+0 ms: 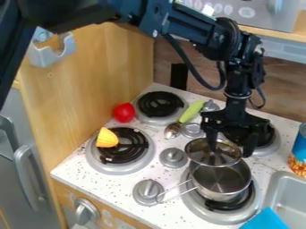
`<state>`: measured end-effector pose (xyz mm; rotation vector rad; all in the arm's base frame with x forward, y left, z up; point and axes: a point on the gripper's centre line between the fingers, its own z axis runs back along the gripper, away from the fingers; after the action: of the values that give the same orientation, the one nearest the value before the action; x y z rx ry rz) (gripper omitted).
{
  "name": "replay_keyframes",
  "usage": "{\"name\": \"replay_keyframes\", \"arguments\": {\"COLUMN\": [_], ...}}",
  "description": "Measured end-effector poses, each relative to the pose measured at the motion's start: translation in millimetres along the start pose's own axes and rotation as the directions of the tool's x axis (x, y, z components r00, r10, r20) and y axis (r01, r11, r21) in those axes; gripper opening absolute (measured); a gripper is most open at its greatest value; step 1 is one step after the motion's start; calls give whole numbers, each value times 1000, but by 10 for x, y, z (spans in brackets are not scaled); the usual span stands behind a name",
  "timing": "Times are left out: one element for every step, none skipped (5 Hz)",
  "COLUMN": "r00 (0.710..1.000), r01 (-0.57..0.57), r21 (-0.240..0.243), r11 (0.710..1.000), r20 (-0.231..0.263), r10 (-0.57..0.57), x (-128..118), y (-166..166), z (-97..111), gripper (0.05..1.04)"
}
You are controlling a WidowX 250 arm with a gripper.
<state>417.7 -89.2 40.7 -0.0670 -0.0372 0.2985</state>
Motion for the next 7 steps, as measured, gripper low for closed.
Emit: {"name": "replay_keyframes", "arguments": {"r00": [1000, 998, 997, 995, 995, 993, 994], "r01": [-29, -57, -83, -96, -95, -110, -106], "r21": [40, 54, 65, 73, 67, 58, 54], "r11": [999, 997, 994, 993, 993, 992, 993], "r20": [8, 13, -1, -16, -29, -32, -30], "r10": [28, 57, 83, 97, 97, 112, 108], "x": [39, 107, 138, 172, 162, 227, 207], "y": [61, 145, 246, 305, 306, 152, 81], "z": [62, 55, 2, -76, -113, -196, -210], "gripper": [1002, 1002, 1002, 966, 661, 407, 324]}}
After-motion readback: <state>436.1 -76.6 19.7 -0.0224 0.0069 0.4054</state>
